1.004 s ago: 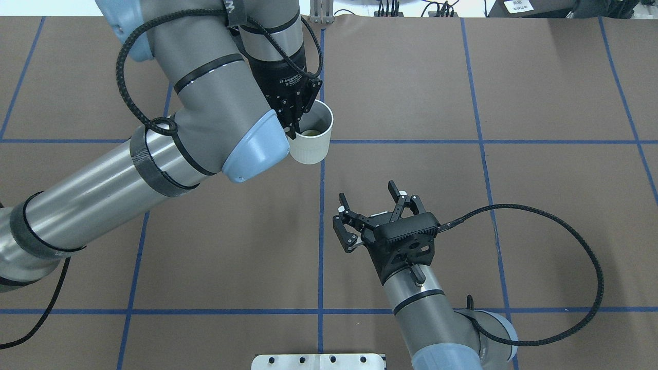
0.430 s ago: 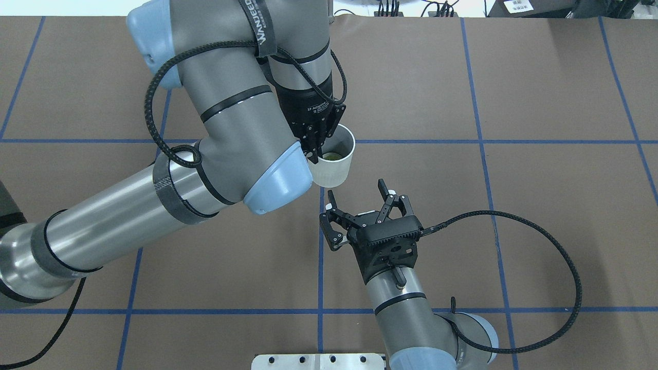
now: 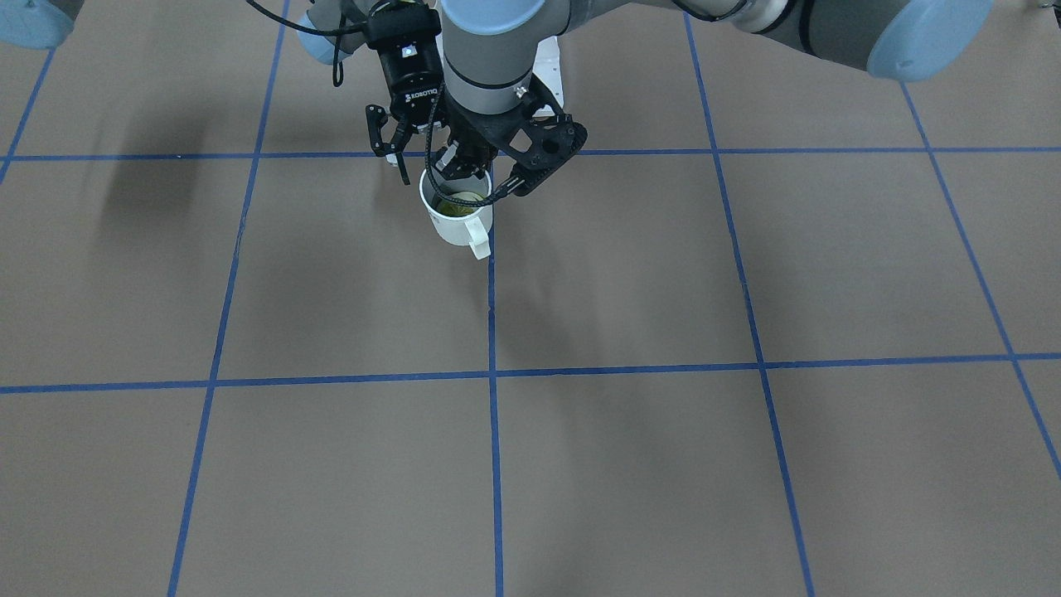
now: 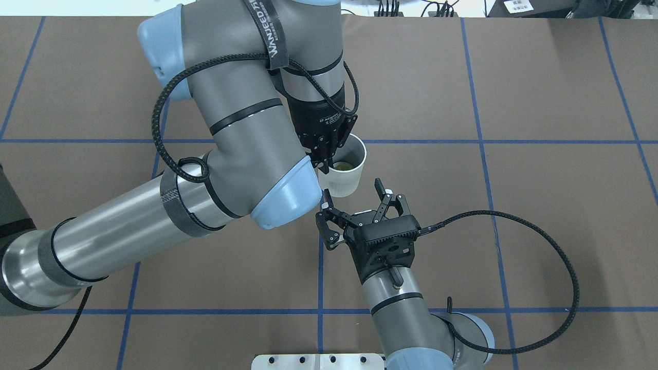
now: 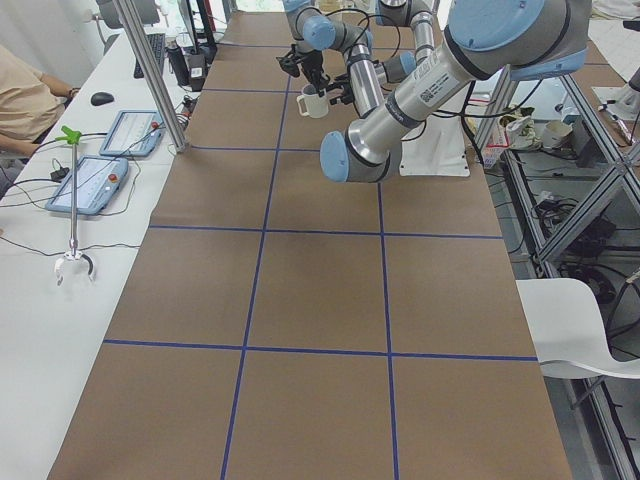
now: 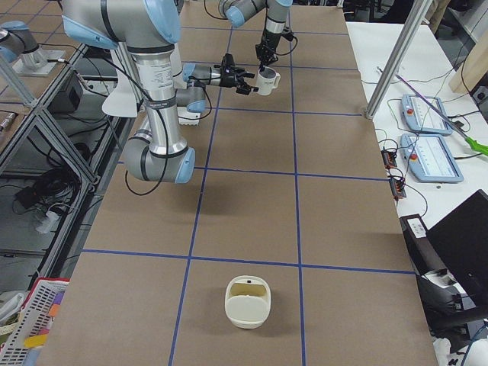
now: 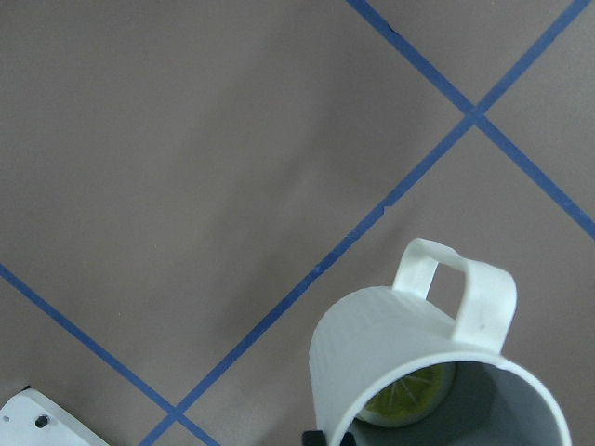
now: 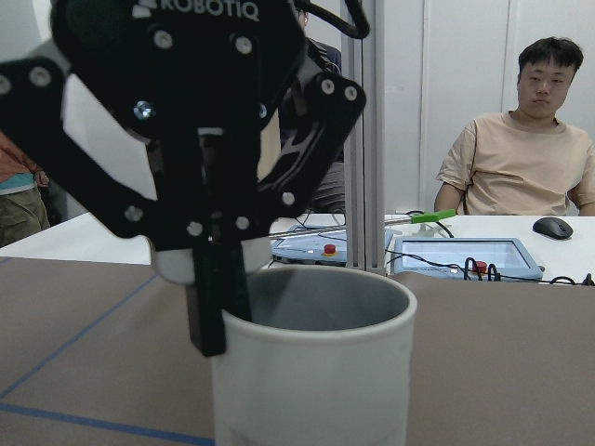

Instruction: Left arm hands cup to right arm to dump lemon

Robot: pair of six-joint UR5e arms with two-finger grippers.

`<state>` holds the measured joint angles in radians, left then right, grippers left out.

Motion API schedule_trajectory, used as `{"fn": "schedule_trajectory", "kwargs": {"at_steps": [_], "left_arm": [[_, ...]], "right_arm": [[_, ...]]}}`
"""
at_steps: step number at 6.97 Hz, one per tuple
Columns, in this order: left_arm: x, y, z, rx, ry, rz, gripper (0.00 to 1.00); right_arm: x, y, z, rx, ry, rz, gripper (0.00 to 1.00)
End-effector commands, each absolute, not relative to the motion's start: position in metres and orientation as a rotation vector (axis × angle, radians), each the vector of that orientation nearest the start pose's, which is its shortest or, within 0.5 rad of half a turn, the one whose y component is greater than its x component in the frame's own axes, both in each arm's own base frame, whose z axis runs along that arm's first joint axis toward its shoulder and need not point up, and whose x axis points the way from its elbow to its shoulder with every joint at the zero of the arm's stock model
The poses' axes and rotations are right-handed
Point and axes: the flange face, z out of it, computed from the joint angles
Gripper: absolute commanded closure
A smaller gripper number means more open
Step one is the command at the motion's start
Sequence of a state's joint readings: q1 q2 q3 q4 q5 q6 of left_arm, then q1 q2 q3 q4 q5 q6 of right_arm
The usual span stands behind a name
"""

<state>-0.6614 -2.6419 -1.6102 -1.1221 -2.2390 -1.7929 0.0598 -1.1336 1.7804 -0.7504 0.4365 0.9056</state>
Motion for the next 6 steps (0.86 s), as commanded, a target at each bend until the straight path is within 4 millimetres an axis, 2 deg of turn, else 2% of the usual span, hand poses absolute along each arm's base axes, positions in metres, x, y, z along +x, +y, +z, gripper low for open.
{"fn": "schedule_trajectory", "kwargs": {"at_steps": [1, 6], "left_arm": [[0.489, -0.464, 0.009, -0.497, 0.781, -0.588, 1.00], [0.480, -0.449, 0.001, -0.497, 0.806, -0.580, 1.00]], "right_arm": [[-0.531, -0.256, 0.214, 1.273, -0.866, 0.353, 0.02], [-0.531, -0.256, 0.215, 1.274, -0.862, 0.350, 0.02]]}}
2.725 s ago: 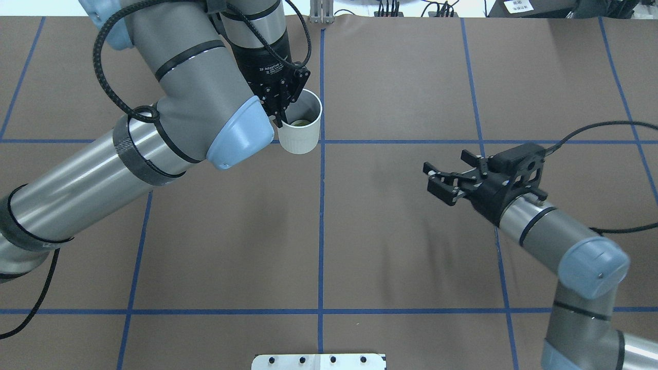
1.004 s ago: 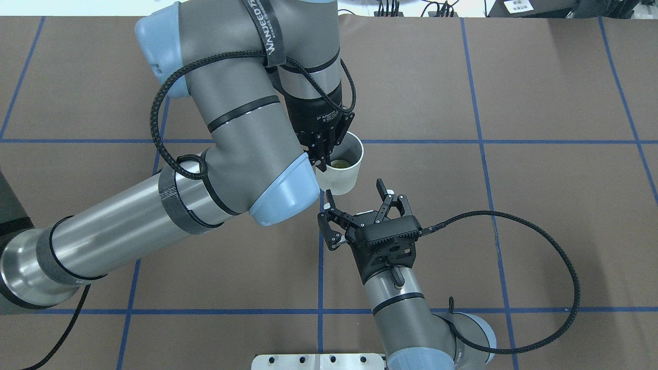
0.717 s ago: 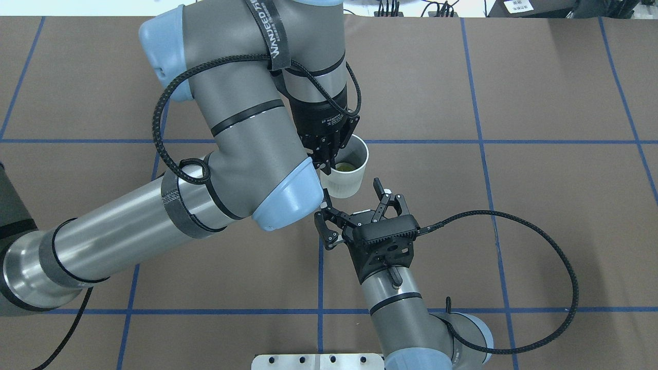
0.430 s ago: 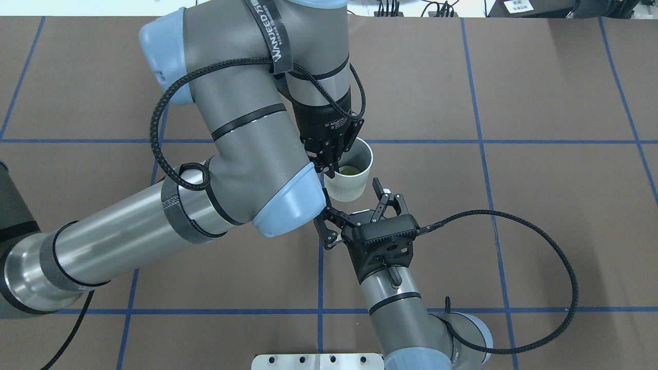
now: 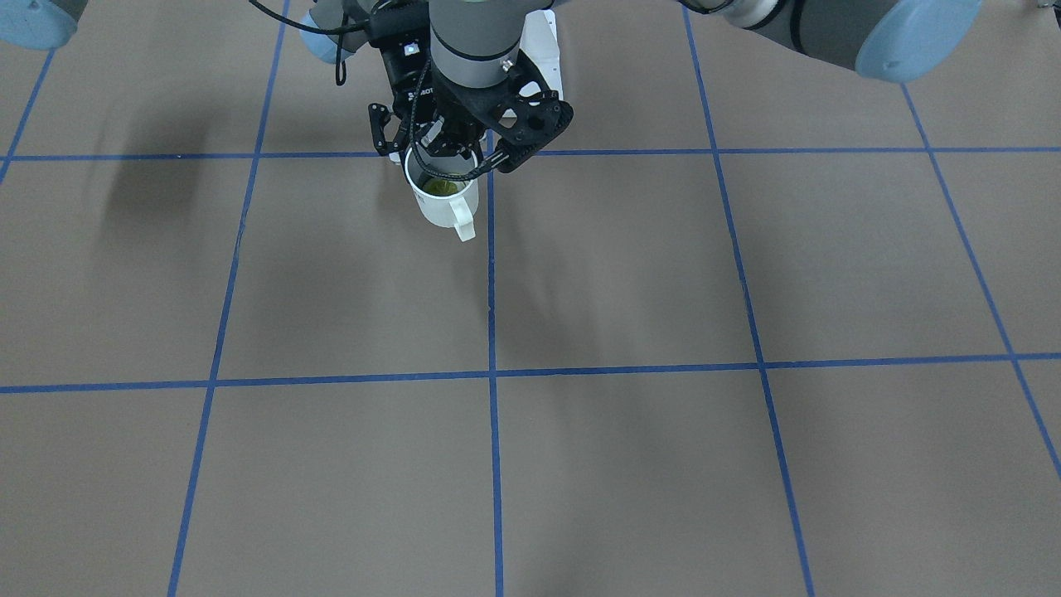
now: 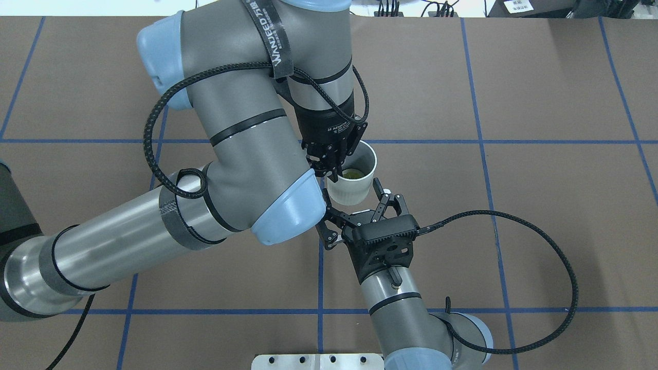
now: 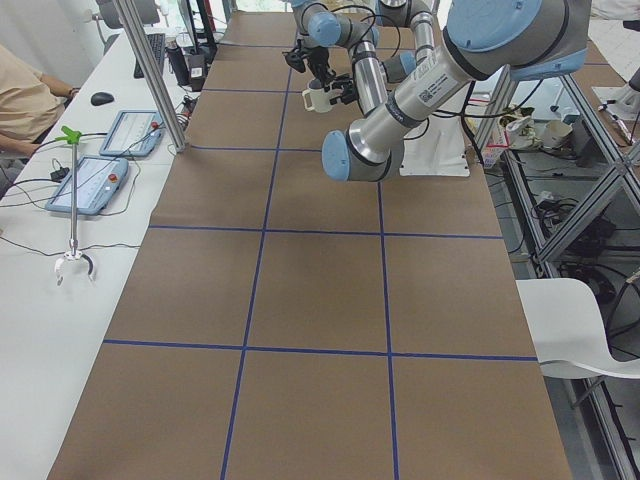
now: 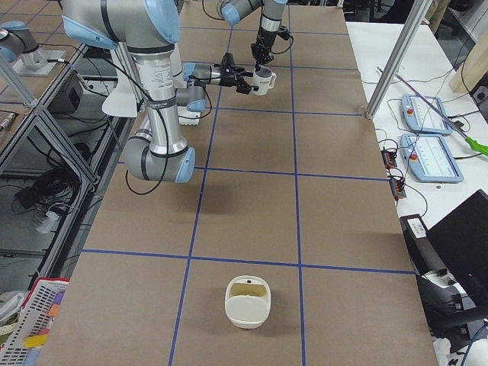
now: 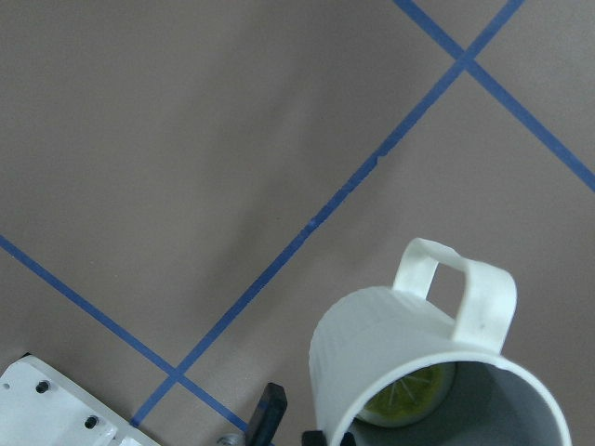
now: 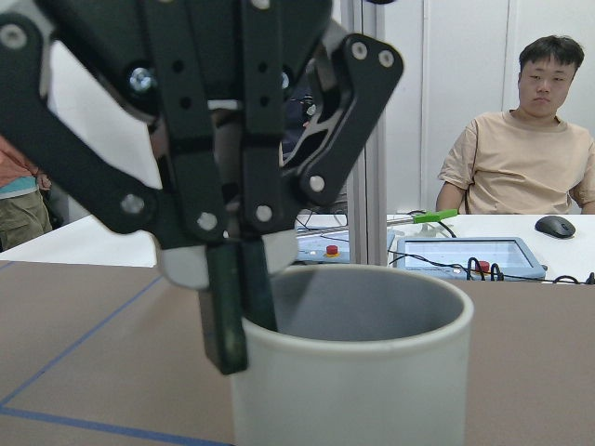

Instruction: Left arm hands cup to right arm to dump lemon

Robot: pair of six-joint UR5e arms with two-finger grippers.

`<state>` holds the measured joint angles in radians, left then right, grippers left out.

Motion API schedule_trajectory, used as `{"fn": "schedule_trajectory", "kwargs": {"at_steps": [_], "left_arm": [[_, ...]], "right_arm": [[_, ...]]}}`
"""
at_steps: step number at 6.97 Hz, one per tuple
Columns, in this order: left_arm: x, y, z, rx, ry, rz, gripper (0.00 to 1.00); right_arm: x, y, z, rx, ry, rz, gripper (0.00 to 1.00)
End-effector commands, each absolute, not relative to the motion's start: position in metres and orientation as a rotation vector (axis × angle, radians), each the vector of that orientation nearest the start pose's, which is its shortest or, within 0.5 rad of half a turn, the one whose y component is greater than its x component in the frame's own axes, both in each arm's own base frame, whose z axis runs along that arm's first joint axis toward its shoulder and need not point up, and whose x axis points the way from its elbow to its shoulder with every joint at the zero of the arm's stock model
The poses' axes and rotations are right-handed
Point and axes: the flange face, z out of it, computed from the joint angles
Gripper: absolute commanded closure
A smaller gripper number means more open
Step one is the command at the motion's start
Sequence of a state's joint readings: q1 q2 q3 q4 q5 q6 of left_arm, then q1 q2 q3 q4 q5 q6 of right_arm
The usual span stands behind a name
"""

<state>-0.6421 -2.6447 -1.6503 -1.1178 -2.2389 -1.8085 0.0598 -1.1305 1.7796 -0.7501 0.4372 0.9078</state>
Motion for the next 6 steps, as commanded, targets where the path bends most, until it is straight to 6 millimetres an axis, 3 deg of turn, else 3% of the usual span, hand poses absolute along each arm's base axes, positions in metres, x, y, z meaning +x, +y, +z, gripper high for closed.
{"fn": "schedule_trajectory", "kwargs": {"at_steps": [1, 6], "left_arm": [[0.4804, -0.4479, 0.0011, -0.498, 0.806, -0.578, 1.00], [0.4782, -0.4407, -0.0036, -0.501, 0.819, -0.563, 1.00]], "right_arm": [[-0.5313, -0.2558, 0.2150, 1.273, -0.863, 0.351, 0.02], [-0.5311, -0.2566, 0.2151, 1.275, -0.860, 0.350, 0.02]]}}
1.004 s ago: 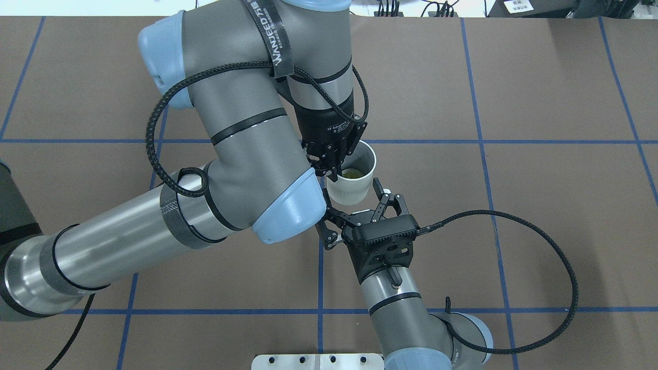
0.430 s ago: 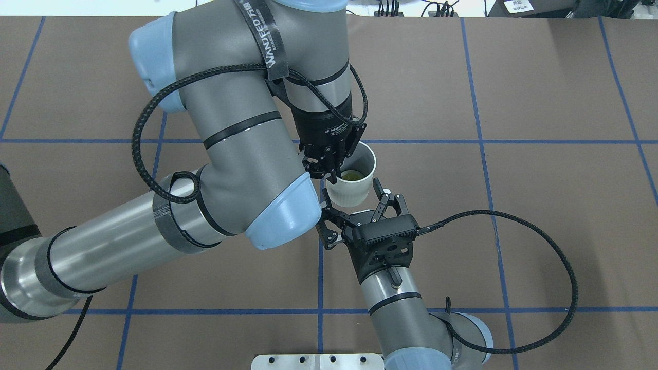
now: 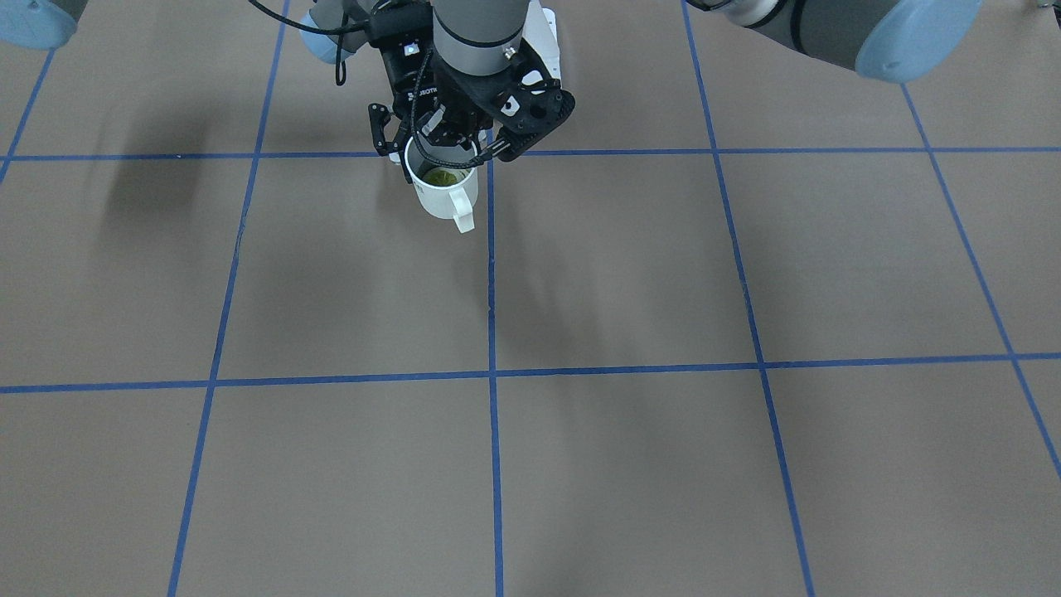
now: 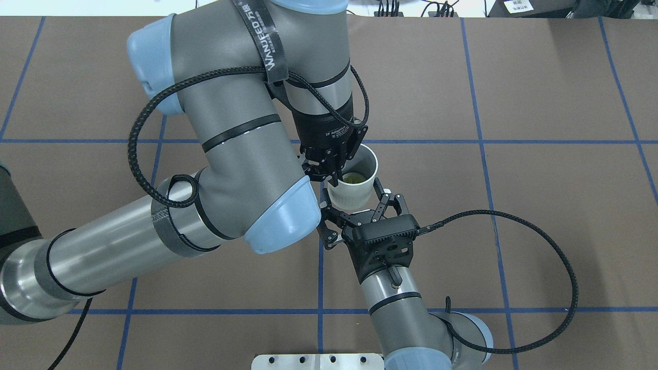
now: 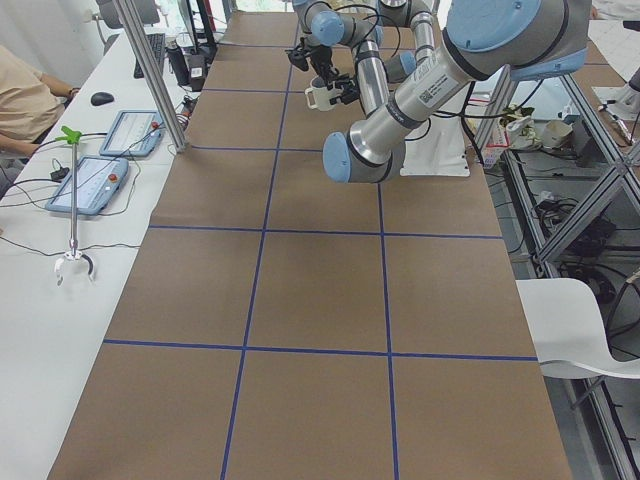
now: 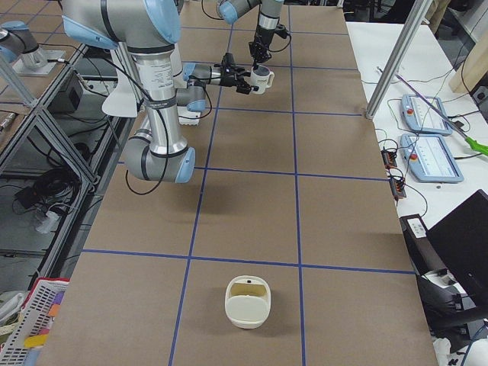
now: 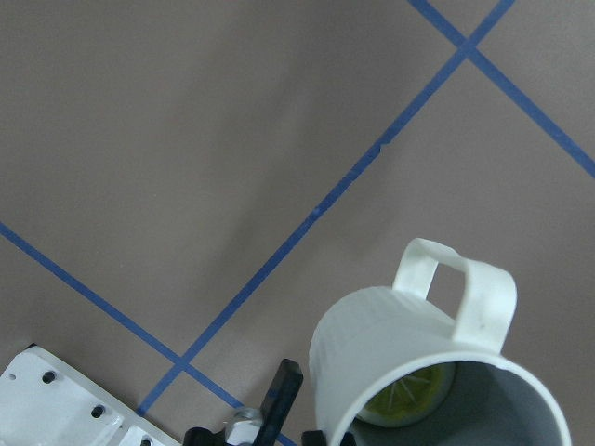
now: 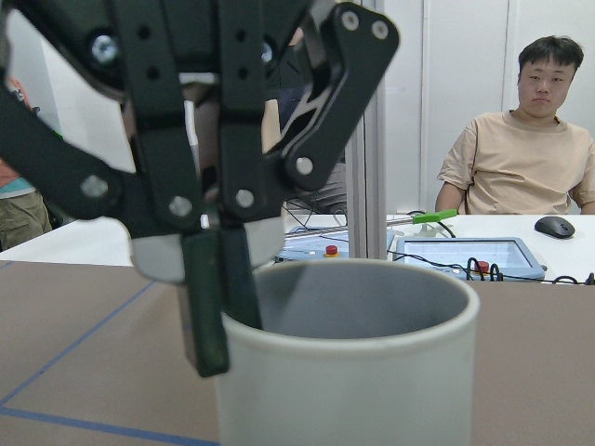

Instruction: Left arm hands cup to right arm to dump lemon

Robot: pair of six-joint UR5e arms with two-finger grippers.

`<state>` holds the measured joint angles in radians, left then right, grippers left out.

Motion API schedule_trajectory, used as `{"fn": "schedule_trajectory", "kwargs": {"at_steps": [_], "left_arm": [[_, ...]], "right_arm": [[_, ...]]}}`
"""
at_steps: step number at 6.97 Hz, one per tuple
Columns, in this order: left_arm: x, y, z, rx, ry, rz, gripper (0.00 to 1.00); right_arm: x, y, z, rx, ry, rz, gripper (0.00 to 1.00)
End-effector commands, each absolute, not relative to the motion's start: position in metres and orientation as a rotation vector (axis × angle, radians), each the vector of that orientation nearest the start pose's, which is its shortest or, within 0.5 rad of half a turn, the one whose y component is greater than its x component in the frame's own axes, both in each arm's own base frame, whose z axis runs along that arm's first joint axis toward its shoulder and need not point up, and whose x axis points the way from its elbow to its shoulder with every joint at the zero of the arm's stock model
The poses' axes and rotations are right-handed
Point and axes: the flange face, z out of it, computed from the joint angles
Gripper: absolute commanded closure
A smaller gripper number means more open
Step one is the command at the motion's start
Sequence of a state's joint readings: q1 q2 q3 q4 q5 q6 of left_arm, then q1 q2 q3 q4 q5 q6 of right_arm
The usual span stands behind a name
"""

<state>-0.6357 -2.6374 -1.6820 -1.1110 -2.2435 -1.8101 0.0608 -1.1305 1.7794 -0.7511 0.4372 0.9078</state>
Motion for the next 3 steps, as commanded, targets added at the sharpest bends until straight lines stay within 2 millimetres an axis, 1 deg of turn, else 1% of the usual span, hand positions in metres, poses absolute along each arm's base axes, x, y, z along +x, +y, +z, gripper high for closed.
{"fn": "schedule_trajectory", "kwargs": {"at_steps": [1, 3], "left_arm": [[0.4784, -0.4408, -0.0028, -0.503, 0.818, -0.566, 1.00], [0.4745, -0.4366, -0.0068, -0.501, 0.830, -0.558, 1.00]], "right_arm": [[-0.5325, -0.2567, 0.2176, 1.274, -0.856, 0.347, 0.02], [-0.5329, -0.2568, 0.2182, 1.276, -0.853, 0.346, 0.02]]}}
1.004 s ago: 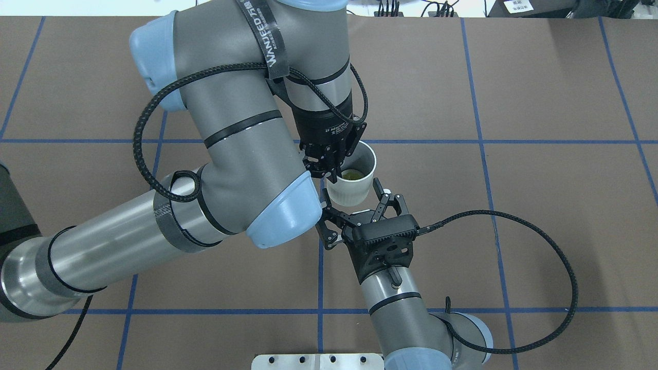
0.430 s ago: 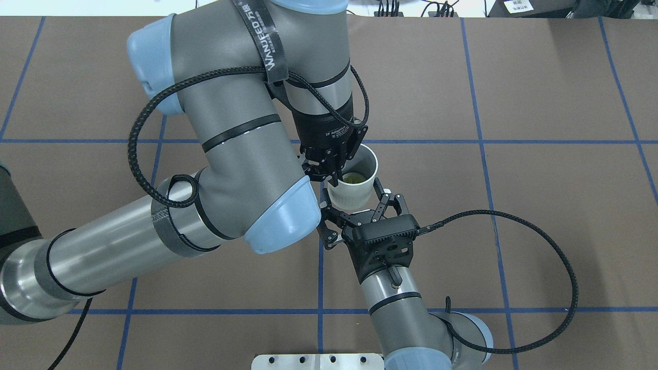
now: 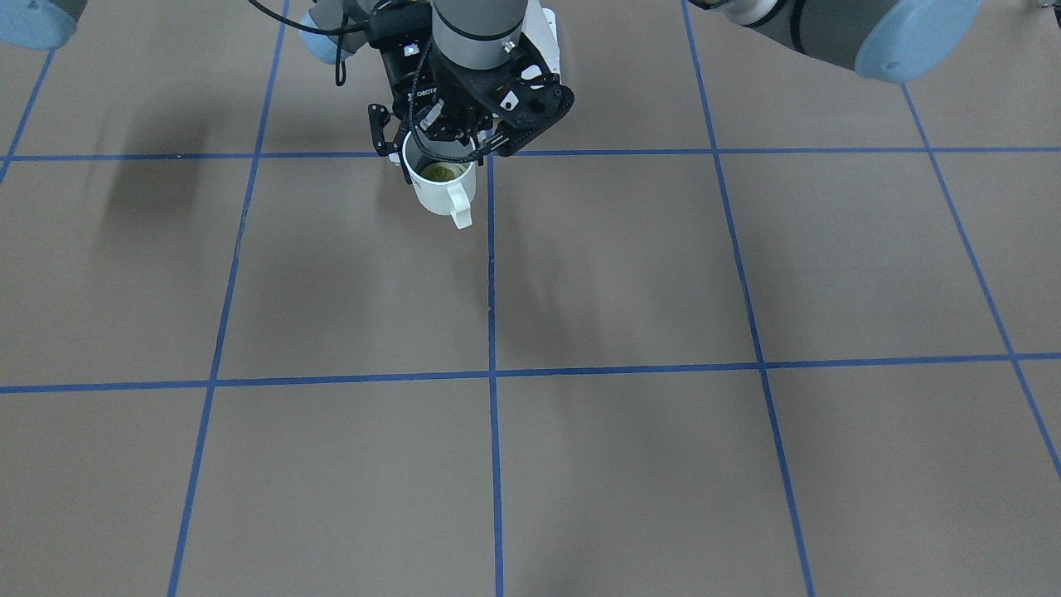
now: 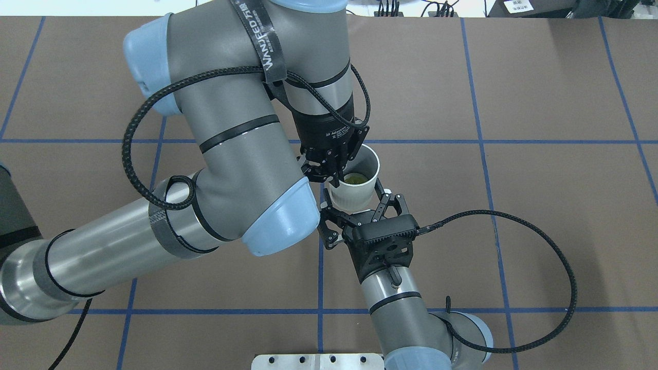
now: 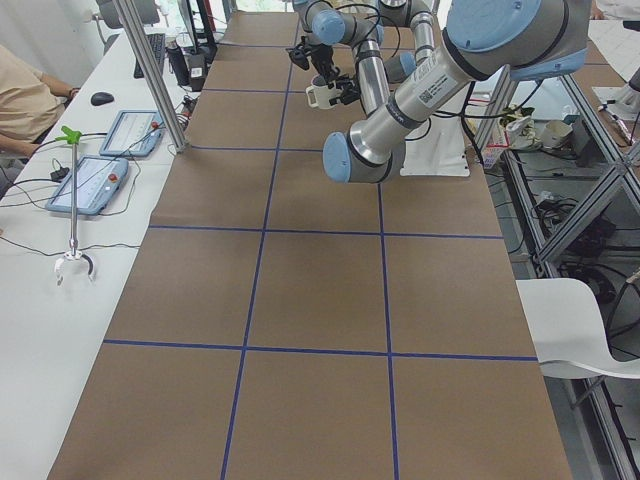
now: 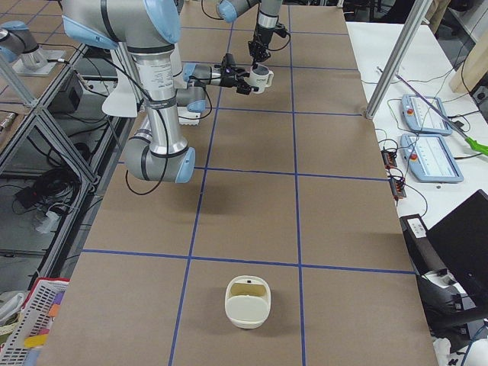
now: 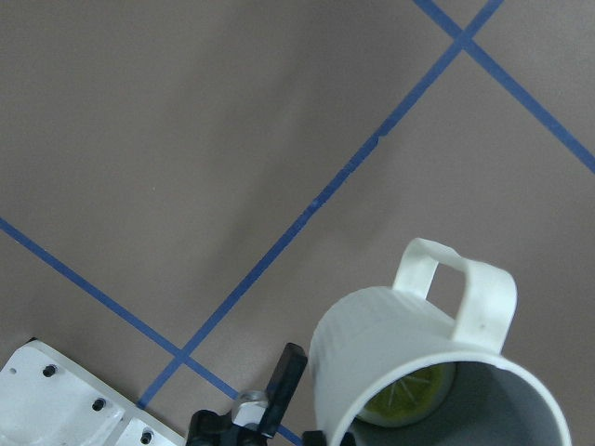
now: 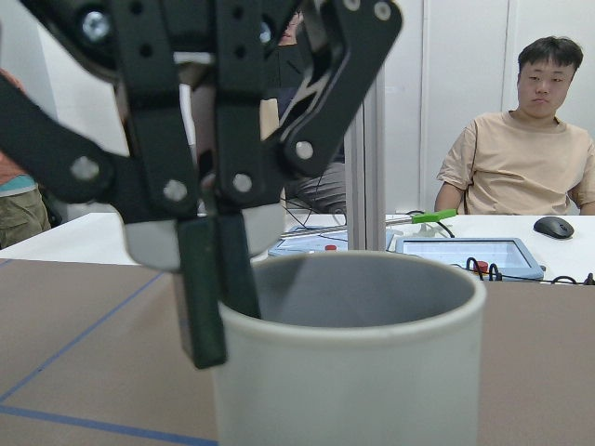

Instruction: Left arm hands cup to right arm to dump lemon

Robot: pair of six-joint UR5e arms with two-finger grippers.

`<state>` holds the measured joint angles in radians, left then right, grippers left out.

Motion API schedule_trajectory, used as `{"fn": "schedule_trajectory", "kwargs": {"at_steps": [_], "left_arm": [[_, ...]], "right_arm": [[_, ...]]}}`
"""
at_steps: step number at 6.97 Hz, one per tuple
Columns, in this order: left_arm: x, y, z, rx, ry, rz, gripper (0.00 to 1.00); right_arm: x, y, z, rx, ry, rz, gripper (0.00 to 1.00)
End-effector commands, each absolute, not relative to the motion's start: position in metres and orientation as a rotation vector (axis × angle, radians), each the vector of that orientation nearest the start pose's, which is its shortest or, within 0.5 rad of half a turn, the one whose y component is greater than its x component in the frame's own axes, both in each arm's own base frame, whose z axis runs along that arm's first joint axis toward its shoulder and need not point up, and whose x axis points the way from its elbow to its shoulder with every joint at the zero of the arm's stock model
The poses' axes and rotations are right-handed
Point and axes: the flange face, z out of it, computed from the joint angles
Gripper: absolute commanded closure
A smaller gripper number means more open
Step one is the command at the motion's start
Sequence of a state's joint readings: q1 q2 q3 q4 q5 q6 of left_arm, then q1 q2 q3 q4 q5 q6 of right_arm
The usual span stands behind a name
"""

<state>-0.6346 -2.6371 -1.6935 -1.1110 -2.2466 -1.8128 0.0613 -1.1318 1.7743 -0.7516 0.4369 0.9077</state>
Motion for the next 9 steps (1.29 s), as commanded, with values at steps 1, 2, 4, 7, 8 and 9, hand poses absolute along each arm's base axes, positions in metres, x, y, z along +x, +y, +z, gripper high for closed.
{"fn": "schedule_trajectory", "kwargs": {"at_steps": [1, 2, 4, 7, 8, 9], "left_arm": [[0.4752, -0.4359, -0.0067, -0.502, 0.828, -0.557, 1.00], [0.4765, -0.4344, -0.0069, -0.502, 0.829, -0.554, 1.00], [0.4800, -0.4309, -0.0057, -0.506, 0.824, -0.548, 1.00], [0.4799, -0.4307, -0.0063, -0.507, 0.823, -0.549, 1.00], [0.4780, -0.4294, -0.0079, -0.505, 0.828, -0.546, 1.00], [0.4775, -0.4289, -0.0084, -0.506, 0.830, -0.545, 1.00]], "right_arm": [[-0.5334, -0.2568, 0.2188, 1.275, -0.852, 0.347, 0.02], [-0.5334, -0.2568, 0.2179, 1.275, -0.854, 0.348, 0.02], [-0.5320, -0.2584, 0.2174, 1.278, -0.851, 0.351, 0.02], [-0.5322, -0.2593, 0.2188, 1.278, -0.847, 0.350, 0.05], [-0.5321, -0.2593, 0.2197, 1.279, -0.845, 0.348, 0.28], [-0.5328, -0.2593, 0.2233, 1.279, -0.838, 0.343, 0.57]]}}
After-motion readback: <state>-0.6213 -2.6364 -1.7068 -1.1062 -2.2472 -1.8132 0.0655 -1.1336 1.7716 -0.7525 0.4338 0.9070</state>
